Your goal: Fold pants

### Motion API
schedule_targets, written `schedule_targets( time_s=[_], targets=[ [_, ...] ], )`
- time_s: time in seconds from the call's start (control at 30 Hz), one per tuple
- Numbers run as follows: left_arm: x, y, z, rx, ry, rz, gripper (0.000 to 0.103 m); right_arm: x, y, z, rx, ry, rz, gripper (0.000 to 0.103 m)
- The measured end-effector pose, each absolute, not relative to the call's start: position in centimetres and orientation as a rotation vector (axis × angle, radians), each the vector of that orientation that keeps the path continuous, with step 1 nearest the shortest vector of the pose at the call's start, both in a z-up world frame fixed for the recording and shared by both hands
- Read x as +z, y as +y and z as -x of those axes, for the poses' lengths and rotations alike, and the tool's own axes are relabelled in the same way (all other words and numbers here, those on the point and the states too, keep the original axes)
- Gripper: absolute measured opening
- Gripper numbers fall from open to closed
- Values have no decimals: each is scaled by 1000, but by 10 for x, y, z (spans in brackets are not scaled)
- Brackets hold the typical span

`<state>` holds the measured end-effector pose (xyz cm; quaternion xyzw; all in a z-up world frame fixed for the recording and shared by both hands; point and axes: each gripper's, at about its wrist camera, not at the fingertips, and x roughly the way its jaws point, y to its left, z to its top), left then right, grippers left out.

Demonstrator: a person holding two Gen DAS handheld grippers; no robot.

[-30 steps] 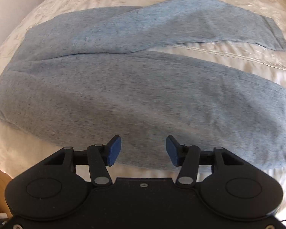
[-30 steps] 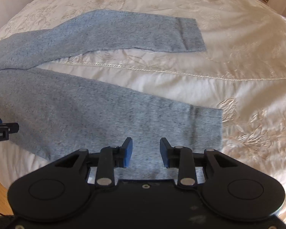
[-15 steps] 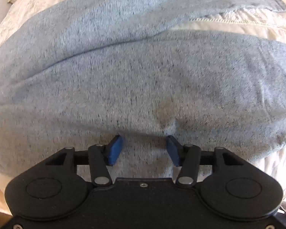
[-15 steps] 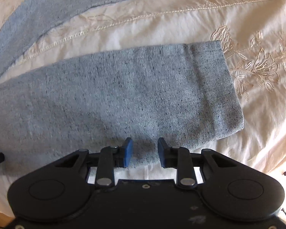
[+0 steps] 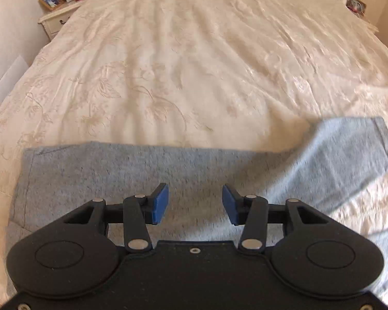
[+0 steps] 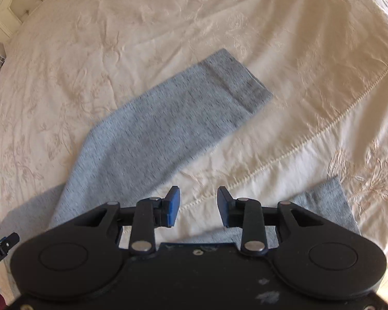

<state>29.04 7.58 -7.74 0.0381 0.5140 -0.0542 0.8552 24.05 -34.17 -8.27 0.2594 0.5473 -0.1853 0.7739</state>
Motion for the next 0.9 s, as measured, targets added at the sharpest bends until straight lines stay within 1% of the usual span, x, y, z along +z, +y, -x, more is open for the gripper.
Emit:
schedule_targets(
  time_s=[0.1,0.2,0.47,0.63,0.8,0.83,0.87,0.9],
  targets=[
    [-76,80,-305,-71,1081,-34,54,-83,-345,-281,-389,1171,-556,35],
    [-80,77,-303,-42,1103,-25,54,-93,-349,-324,-375,1181,-539,35],
    [-104,78,-289,2,1187,-46,54,-148,-338,-428,-369,1246,-541,36],
    [-111,80,-291,39,1215,-55,54,-183,-330,-462,-398,1300,-542,36],
    [-114,75,-302,39,1224,-67,54,-214,-322,-464,-451,1404,-475,35],
    [-115,74,-305,36,1225,-65,54,-215,-322,-457,-431,1406,-472,25],
    [-116,73,-309,31,1229,-60,54,-215,-322,-448,-398,1405,-482,1],
    [-117,71,-314,25,1233,-54,54,-212,-322,-438,-388,1392,-482,3]
  ],
)
